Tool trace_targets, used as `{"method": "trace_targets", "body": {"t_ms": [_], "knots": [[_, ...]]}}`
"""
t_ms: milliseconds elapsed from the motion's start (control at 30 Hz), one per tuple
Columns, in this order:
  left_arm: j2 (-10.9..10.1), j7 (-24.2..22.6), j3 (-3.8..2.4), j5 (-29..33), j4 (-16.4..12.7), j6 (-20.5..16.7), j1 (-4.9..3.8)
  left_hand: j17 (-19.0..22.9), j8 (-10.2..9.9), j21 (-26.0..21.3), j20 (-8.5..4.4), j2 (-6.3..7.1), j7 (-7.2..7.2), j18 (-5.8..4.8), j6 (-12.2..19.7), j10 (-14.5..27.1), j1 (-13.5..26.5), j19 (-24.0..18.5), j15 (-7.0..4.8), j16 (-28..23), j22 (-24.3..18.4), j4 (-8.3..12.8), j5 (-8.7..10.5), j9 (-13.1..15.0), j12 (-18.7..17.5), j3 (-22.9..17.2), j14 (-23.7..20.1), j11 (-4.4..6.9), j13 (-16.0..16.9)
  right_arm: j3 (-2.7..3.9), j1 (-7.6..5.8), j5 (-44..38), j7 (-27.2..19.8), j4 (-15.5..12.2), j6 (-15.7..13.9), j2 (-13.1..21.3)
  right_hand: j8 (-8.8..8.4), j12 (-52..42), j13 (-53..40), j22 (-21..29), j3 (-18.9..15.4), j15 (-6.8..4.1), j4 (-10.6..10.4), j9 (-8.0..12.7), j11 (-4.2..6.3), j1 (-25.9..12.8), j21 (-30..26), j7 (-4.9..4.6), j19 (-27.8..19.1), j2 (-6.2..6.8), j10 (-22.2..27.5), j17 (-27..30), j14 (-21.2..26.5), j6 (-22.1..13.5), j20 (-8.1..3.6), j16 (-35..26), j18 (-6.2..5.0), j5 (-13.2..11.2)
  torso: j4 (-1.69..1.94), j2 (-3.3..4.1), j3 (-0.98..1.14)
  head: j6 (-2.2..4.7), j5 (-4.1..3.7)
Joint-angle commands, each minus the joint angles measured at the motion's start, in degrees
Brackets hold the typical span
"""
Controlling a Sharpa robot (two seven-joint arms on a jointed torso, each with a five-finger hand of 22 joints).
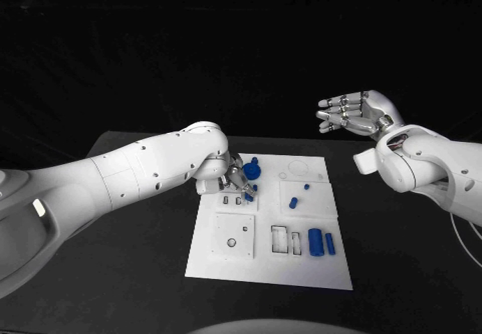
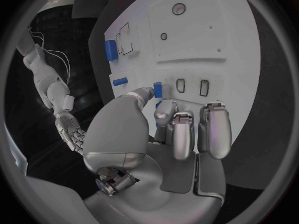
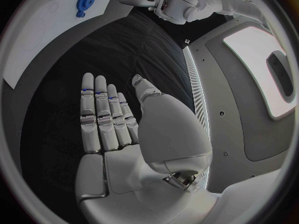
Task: Assemble the parts on the task board
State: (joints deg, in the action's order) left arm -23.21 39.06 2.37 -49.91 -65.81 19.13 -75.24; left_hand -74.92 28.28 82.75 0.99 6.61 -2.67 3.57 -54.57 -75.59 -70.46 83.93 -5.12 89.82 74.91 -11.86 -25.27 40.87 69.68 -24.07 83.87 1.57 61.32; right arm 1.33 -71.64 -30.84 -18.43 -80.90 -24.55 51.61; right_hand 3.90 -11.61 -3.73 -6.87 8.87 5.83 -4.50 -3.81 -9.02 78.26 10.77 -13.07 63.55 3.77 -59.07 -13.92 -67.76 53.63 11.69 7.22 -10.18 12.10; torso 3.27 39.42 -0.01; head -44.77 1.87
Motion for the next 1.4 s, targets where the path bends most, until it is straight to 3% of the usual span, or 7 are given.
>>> {"method": "trace_targets", "body": {"t_ms": [33,300,700,967,1400], "knots": [[-0.6,-2.0,-0.01,4.3,-1.1,-5.4,0.05,-15.1,0.5,-0.1,0.13,0.97,-0.04,-1.06,-0.6,-0.7,0.1,2.0,0.06,0.2,4.1,10.1,-0.52,0.5,0.3,-10.6,6.1,0.07,0.4,-0.02,0.09,-0.4,-0.1,0.1,1.1,-0.1,-0.3,0.1,0.1,0.0,-0.3,-0.03,0.2,0.0,-0.23,-0.6,-0.3,0.01,0.4,0.01,0.1,0.1,-0.2,-0.3,-0.11,-0.4,-0.31,0.2,0.03,0.05,-0.02,0.0,0.03],[-2.9,-3.1,0.05,1.9,-4.7,-9.6,0.37,-15.1,1.0,0.2,-0.05,2.3,0.13,-1.17,-1.1,-1.6,0.7,2.3,-0.05,0.2,4.6,11.5,-1.8,1.4,0.7,-12.0,6.1,0.25,1.1,-0.06,0.15,-0.2,-0.1,0.2,1.1,-0.1,-0.31,0.1,0.1,0.1,-0.4,-0.01,0.2,0.0,-0.24,-0.7,-0.4,0.0,0.5,-0.03,0.1,0.1,-0.2,-0.3,-0.08,-0.4,-0.31,0.2,0.07,0.02,0.04,-0.16,-0.06],[-6.1,-2.1,0.12,-8.8,-8.9,-14.9,1.89,-15.1,1.1,0.8,-0.2,3.09,0.26,-1.36,-1.7,-2.5,1.1,2.7,-0.18,0.2,5.4,12.3,-3.27,1.9,1.3,-12.9,6.1,0.41,2.0,-0.09,0.19,-0.1,-0.2,0.3,1.0,0.2,-0.31,0.1,0.1,0.2,-0.4,0.01,0.1,0.0,-0.25,-0.8,-0.4,0.0,0.5,-0.06,0.1,0.2,-0.2,-0.3,-0.07,-0.5,-0.31,0.2,0.34,-0.11,0.05,-0.42,-0.03],[-7.0,-1.5,0.15,-13.6,-10.1,-14.6,2.52,-15.1,1.1,1.0,-0.26,3.34,0.32,-1.44,-1.9,-2.9,1.3,2.8,-0.25,0.2,5.8,12.6,-3.6,2.0,1.6,-13.2,6.1,0.48,2.5,-0.11,0.26,-0.1,-0.3,0.3,0.9,0.3,-0.31,0.1,0.1,0.3,-0.5,0.03,0.1,0.0,-0.27,-1.0,-0.6,-0.01,0.5,-0.1,0.2,0.3,-0.3,-0.3,-0.04,-0.6,-0.31,0.2,0.27,-0.05,0.03,-0.44,0.17],[-7.1,-1.0,0.17,-13.9,-10.8,-10.7,2.76,-15.1,1.1,1.1,-0.32,3.6,0.38,-1.49,-2.1,-3.2,1.6,2.9,-0.3,0.2,6.0,12.8,-4.19,2.1,2.0,-13.5,6.1,0.54,3.0,-0.11,0.33,-0.2,-0.3,0.4,0.9,0.3,-0.31,0.1,0.1,0.3,-0.5,0.03,0.1,0.0,-0.27,-1.0,-0.6,-0.01,0.5,-0.1,0.2,0.3,-0.3,-0.3,-0.04,-0.6,-0.31,0.2,0.25,-0.04,0.09,-0.71,0.14]]}}
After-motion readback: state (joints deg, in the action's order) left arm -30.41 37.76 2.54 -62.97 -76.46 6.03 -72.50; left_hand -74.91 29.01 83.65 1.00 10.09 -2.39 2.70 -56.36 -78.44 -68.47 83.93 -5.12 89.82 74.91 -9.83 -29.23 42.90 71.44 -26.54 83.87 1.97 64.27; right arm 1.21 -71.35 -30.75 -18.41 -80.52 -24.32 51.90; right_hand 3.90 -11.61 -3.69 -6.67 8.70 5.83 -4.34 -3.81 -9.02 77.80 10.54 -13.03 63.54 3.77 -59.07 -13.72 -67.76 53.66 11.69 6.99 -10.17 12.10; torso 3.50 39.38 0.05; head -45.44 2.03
